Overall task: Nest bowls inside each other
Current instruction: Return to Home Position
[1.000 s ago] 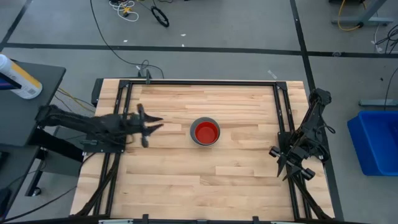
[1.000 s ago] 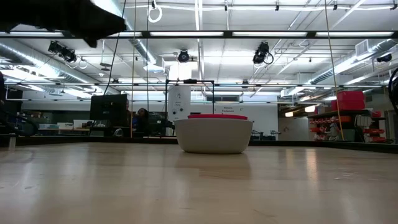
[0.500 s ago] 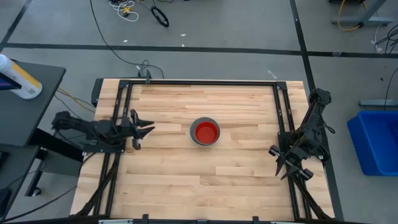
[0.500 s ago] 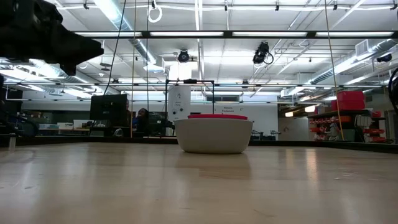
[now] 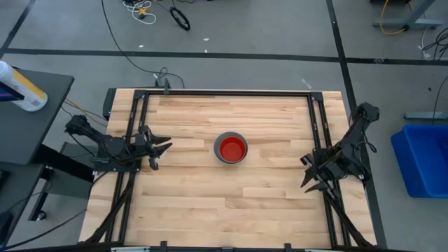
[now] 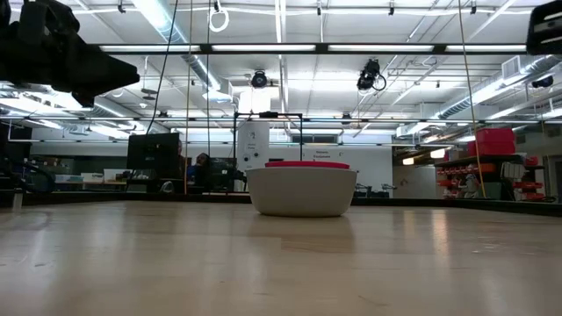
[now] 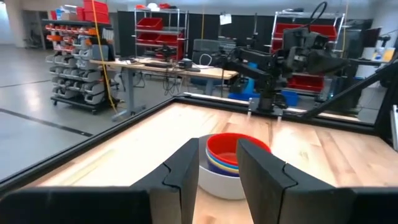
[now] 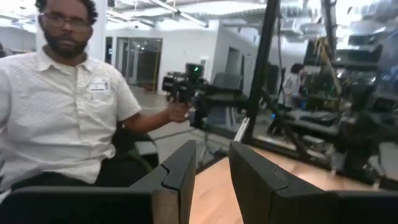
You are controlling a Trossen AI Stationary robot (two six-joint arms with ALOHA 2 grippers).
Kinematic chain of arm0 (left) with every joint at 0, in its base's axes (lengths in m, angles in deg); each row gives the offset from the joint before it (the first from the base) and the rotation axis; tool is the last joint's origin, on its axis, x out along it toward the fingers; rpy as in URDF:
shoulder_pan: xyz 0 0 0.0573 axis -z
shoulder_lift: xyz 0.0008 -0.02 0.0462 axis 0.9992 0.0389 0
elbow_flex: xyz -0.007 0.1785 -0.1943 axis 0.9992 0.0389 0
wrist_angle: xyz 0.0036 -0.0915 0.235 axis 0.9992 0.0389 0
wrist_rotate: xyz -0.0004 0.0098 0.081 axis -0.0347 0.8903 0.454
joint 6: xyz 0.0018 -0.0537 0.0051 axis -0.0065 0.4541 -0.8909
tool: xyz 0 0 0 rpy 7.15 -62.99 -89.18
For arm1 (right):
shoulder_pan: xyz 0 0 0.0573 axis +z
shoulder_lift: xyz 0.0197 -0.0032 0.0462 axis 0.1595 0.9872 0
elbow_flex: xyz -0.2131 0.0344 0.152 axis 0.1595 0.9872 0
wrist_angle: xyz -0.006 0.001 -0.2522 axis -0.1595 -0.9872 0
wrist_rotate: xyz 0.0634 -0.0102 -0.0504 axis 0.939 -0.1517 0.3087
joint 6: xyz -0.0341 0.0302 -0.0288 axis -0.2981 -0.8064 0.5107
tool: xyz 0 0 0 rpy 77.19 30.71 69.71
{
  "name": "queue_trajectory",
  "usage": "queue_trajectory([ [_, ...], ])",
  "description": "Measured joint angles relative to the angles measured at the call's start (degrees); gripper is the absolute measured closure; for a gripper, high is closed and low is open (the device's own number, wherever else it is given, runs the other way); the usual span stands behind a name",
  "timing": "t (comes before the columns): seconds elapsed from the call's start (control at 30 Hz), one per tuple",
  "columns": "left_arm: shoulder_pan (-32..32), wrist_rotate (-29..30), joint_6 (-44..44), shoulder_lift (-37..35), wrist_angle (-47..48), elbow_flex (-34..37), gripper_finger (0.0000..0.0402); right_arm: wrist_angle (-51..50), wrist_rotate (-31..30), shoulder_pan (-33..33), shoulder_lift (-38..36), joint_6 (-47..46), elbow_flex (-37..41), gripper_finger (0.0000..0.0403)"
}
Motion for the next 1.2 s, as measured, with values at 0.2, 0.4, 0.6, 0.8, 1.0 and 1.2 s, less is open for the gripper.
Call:
queue_trajectory([
  [0.2, 1.85, 3.10, 0.07, 0.02, 0.22, 0.00, 0.0285, -0.71, 12.29, -15.07, 0.09, -4.07, 0.00, 0.0296],
  [0.4, 2.23, 4.16, 0.35, 0.02, 0.82, 0.02, 0.0285, -5.44, 22.09, -27.33, 0.46, -10.61, 0.00, 0.0296],
  [0.6, 2.23, 5.56, 0.34, 0.02, 1.08, 0.02, 0.0285, -6.49, 28.76, -32.64, 0.33, -9.14, 0.00, 0.0297],
  [0.8, 2.23, 7.21, 0.78, 0.04, 1.27, 0.04, 0.0285, -9.72, 28.73, -35.13, 0.17, -7.56, 0.00, 0.0295],
  [1.0, 2.23, 7.13, 0.52, 0.04, 1.27, 0.07, 0.0285, -10.24, 25.86, -35.82, 0.17, -6.61, 0.00, 0.0296],
  [1.2, 2.21, 7.37, 0.27, 0.04, 1.31, 0.07, 0.0285, -12.69, 11.83, -36.21, 0.17, -5.85, 0.00, 0.0296],
])
